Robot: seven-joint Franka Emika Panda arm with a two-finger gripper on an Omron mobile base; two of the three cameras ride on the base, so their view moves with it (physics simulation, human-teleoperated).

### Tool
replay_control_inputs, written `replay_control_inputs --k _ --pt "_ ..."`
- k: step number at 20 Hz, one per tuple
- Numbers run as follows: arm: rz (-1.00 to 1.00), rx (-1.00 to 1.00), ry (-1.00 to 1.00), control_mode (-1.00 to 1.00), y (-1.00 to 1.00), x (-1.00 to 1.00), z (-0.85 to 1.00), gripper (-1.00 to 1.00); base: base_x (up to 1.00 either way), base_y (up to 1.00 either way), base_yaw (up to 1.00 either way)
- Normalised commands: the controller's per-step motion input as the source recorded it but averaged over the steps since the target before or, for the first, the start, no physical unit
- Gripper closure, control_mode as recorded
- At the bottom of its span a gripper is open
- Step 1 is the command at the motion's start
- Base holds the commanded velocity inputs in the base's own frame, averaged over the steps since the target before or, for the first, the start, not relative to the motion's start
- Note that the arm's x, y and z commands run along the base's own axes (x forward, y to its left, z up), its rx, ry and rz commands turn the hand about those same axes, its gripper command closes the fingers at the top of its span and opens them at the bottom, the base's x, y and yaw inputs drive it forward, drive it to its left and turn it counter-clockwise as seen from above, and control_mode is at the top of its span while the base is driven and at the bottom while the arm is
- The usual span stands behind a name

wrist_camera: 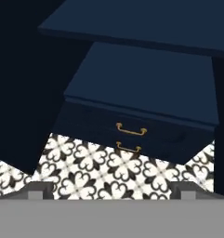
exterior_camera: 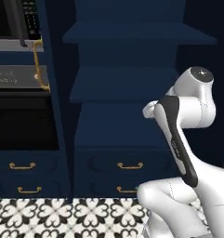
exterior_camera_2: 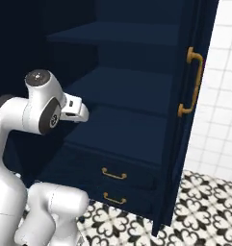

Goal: Pick up the bowls on the counter and stack them on top of one another in the open cabinet. Place the smaller bowl on top of the larger bowl.

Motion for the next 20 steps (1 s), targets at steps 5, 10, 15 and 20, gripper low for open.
replay_control_inputs --k 5,10,15,20 --pt "0.0 0.0 0.0 1.0 0.0 0.0 0.0 -1.0 -0.45 0.26 0.8" --pt "0.0 0.0 0.0 1.0 0.0 0.0 0.0 -1.0 -0.15 0.09 0.95" --pt "0.0 0.0 0.0 1.0 0.0 0.0 0.0 -1.0 -0.01 0.05 1.0" --pt "0.0 0.0 0.0 1.0 0.0 0.0 0.0 -1.0 0.0 0.15 0.98"
